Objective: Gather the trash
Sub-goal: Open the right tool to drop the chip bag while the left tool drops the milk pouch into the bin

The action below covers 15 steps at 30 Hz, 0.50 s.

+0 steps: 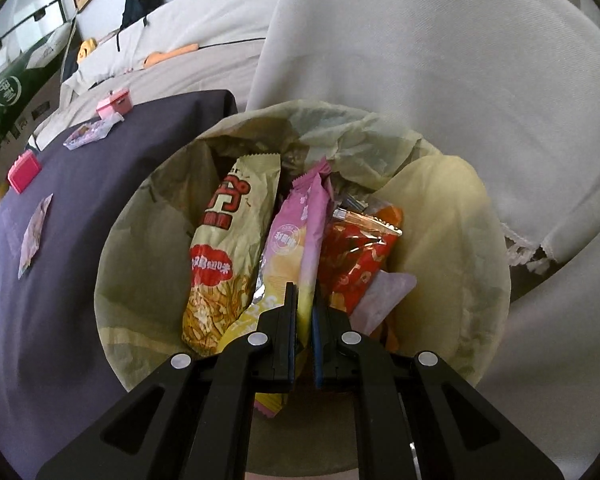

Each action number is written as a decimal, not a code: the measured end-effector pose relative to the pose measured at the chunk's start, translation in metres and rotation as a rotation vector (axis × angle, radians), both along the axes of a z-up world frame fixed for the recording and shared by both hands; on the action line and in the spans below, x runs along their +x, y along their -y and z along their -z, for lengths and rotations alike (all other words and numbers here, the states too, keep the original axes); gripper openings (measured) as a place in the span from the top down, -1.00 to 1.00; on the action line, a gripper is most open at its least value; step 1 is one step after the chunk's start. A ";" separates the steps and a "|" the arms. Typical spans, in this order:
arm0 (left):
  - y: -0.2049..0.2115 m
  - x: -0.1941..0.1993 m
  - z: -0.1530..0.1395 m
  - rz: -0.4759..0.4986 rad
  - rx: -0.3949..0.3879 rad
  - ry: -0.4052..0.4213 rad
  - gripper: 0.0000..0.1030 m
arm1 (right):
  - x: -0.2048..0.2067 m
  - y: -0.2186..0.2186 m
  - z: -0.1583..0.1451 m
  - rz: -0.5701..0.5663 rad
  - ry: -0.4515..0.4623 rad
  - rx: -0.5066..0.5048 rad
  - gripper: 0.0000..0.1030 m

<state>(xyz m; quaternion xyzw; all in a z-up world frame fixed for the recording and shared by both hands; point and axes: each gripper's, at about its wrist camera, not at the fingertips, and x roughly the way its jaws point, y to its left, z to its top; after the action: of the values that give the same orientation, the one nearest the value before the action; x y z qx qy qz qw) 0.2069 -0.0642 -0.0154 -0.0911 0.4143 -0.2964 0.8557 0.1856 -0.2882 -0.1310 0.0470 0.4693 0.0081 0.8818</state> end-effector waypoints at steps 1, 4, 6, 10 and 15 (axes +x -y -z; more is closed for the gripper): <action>0.000 0.000 0.000 0.000 0.000 0.000 0.10 | 0.000 -0.001 0.001 -0.001 -0.002 -0.005 0.84; -0.001 -0.002 -0.001 -0.002 0.000 0.001 0.10 | 0.002 -0.004 0.002 -0.007 -0.013 -0.013 0.84; -0.001 -0.002 -0.001 -0.002 0.000 0.003 0.10 | 0.003 -0.007 0.003 -0.013 -0.018 -0.011 0.84; -0.003 -0.003 -0.002 -0.003 -0.002 0.006 0.10 | -0.001 -0.003 -0.003 -0.006 -0.005 0.031 0.82; -0.003 -0.004 -0.002 -0.001 -0.009 0.003 0.10 | -0.014 -0.002 -0.018 0.010 0.027 0.034 0.76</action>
<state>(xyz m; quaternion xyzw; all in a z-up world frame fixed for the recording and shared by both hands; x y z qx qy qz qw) 0.2033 -0.0614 -0.0131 -0.0946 0.4119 -0.2980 0.8559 0.1715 -0.2861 -0.1129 0.0643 0.4567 0.0124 0.8872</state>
